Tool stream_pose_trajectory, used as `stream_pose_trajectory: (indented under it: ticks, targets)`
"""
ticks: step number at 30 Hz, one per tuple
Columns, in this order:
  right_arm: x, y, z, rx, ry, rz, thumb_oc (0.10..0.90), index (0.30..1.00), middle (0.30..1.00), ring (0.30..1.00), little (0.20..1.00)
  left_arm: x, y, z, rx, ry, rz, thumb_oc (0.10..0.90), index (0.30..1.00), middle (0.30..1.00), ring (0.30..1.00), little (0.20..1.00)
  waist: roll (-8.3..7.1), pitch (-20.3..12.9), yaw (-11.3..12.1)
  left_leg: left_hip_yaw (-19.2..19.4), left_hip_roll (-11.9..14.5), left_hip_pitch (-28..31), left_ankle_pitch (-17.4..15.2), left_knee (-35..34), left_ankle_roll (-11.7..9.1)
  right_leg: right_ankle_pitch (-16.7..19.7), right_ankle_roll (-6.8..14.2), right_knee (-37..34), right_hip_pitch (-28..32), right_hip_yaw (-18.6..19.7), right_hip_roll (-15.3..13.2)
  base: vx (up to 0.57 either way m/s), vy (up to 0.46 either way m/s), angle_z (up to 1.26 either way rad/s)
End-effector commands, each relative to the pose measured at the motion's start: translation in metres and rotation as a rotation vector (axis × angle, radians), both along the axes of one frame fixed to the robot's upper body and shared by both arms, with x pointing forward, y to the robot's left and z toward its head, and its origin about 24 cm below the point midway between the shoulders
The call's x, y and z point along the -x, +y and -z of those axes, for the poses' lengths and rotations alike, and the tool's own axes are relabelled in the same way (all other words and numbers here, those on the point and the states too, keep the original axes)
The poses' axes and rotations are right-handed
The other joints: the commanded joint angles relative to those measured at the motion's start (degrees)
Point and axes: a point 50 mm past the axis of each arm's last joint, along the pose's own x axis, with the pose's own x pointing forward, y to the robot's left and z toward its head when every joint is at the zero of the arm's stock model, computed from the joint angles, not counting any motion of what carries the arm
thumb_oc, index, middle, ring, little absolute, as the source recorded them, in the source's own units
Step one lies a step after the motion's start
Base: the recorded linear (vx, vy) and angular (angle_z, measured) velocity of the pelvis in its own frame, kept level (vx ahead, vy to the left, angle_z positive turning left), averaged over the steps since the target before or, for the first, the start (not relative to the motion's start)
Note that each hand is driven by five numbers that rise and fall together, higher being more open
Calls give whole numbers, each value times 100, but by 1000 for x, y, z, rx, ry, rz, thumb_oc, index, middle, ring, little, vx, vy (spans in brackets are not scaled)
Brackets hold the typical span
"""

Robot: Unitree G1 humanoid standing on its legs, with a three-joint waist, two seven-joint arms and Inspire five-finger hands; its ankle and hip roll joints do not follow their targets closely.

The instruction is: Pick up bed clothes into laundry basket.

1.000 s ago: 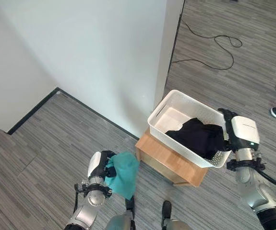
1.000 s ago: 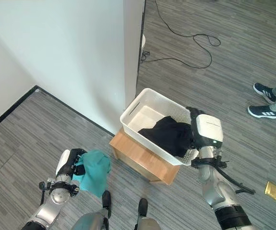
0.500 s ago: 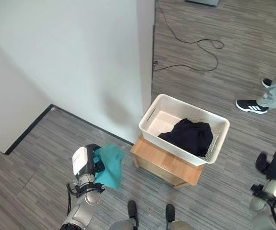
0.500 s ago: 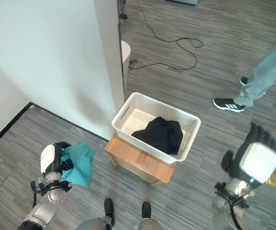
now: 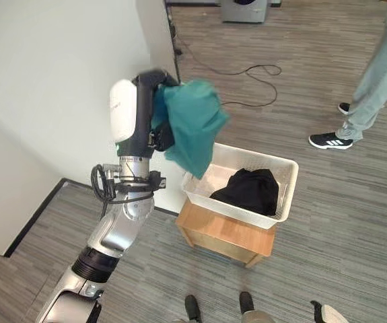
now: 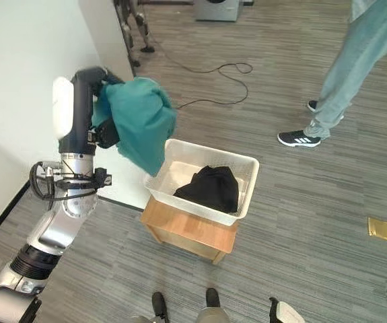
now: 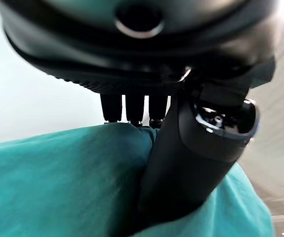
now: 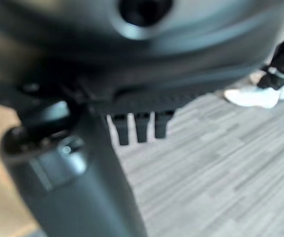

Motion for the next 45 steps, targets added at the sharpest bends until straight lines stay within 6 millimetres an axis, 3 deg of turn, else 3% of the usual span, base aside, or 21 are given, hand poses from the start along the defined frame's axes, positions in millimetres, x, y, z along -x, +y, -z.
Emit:
stream_pose_trajectory:
  ticks: [1,3,8,12,18,27,35,42,43,45]
  targets:
    - [-30,-18,-21,42,-127,-24,800,900,900,900,900,-11,-17,-21,37,-29,132,400,300,300,300,300,-300,-287,-33,209,350,141,-520,40,-425,-451,576,92,248,-151,-568,4,-11,-21]
    - [-34,-17,-22,33,-134,-39,800,900,900,900,900,-20,-18,-4,51,67,138,400,300,300,300,300,-301,-275,-73,225,350,182,-592,40,-434,-494,585,88,267,-131,-572,42,-11,-17]
    - [-37,-18,-25,41,-156,-28,800,900,900,900,900,-17,-29,13,58,148,195,400,300,300,300,300,-283,-241,-99,271,349,197,-601,40,-430,-472,584,75,245,-99,-578,19,-1,-5]
    - [-32,-21,-23,46,-151,11,800,900,900,900,900,-22,-40,47,47,297,201,400,300,300,300,300,-263,-200,-166,279,341,169,-595,40,-430,-449,586,72,205,-91,-577,21,-2,-7]
    - [-32,-15,-18,43,-131,5,800,900,900,900,900,-24,-51,65,22,367,205,400,300,300,300,300,-242,-126,-222,323,347,33,-567,40,-450,-407,598,72,35,-80,-575,10,-4,-3]
    - [-34,-12,-17,42,-150,16,800,900,900,900,900,-24,-63,43,31,274,245,400,300,300,300,300,-150,-84,-330,394,344,-81,-566,40,-453,-390,628,72,-133,-47,-597,2,2,0]
    - [-41,-8,-17,52,-161,-7,800,900,900,900,900,-39,-63,1,17,124,177,400,300,300,300,300,-21,-41,-546,581,326,-200,-587,40,-445,-288,710,72,-451,170,-654,22,28,-11]
    - [-51,-4,-18,54,-173,-14,800,900,900,900,900,-56,-58,-22,-26,80,103,400,300,300,300,300,4,-10,-646,693,307,-360,-571,40,-440,-192,762,72,-728,284,-668,5,17,-16]
    - [-81,-14,-36,105,-253,-41,800,900,900,900,900,-56,-70,-16,-65,102,115,400,300,300,300,300,12,10,-549,641,295,-438,-547,40,-441,-191,761,72,-787,257,-678,-19,-9,-11]
    - [-83,-16,-37,107,-268,-22,800,900,900,900,900,-59,-66,-18,-79,90,82,400,300,300,300,300,11,36,-558,632,284,-508,-528,40,-433,-171,772,72,-863,258,-677,-34,11,-12]
